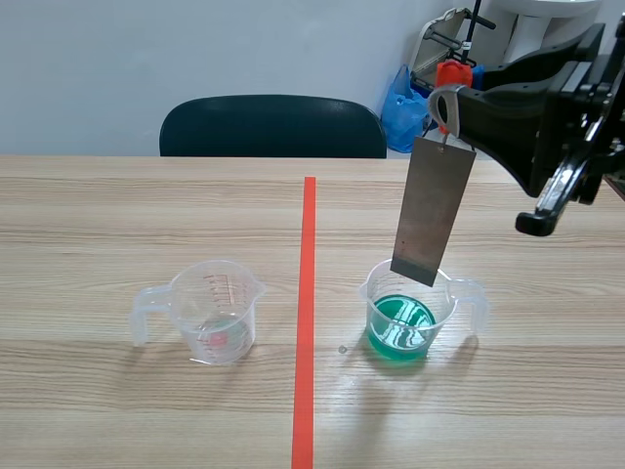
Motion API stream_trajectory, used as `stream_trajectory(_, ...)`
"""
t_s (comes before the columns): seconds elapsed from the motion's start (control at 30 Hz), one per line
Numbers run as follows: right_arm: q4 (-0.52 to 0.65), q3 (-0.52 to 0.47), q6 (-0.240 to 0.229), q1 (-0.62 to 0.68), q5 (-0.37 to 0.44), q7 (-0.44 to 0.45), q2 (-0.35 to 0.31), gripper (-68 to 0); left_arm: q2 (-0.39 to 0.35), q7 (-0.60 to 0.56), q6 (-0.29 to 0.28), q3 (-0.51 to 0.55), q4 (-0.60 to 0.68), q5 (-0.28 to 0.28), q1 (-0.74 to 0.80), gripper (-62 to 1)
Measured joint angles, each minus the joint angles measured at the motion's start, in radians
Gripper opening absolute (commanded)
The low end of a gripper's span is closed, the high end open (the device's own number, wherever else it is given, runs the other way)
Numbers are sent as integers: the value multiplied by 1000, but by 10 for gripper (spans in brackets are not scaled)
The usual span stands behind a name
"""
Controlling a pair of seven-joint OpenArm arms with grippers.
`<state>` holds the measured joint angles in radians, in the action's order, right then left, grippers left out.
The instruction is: Do the redox reaction experiment
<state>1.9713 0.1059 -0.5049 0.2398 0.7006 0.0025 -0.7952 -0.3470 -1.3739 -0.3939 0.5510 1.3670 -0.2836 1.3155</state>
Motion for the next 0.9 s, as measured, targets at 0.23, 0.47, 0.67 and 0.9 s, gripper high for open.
stream_trajectory(0.23, 0, 0, 0, 0, 0, 0, 0, -669, 0, 0, 0, 0, 0, 0, 0, 14)
stream_trajectory(0.47, 0, 0, 0, 0, -16, 0, 0, -669, 0, 0, 0, 0, 0, 0, 0, 14)
stream_trajectory(0.67, -2, 0, 0, 0, -40, 14, 7, -669, 0, 0, 0, 0, 0, 0, 0, 14)
stream_trajectory(0.9, -86, 0, -21, 0, -130, 69, 76, -669, 0, 0, 0, 0, 0, 0, 0, 14)
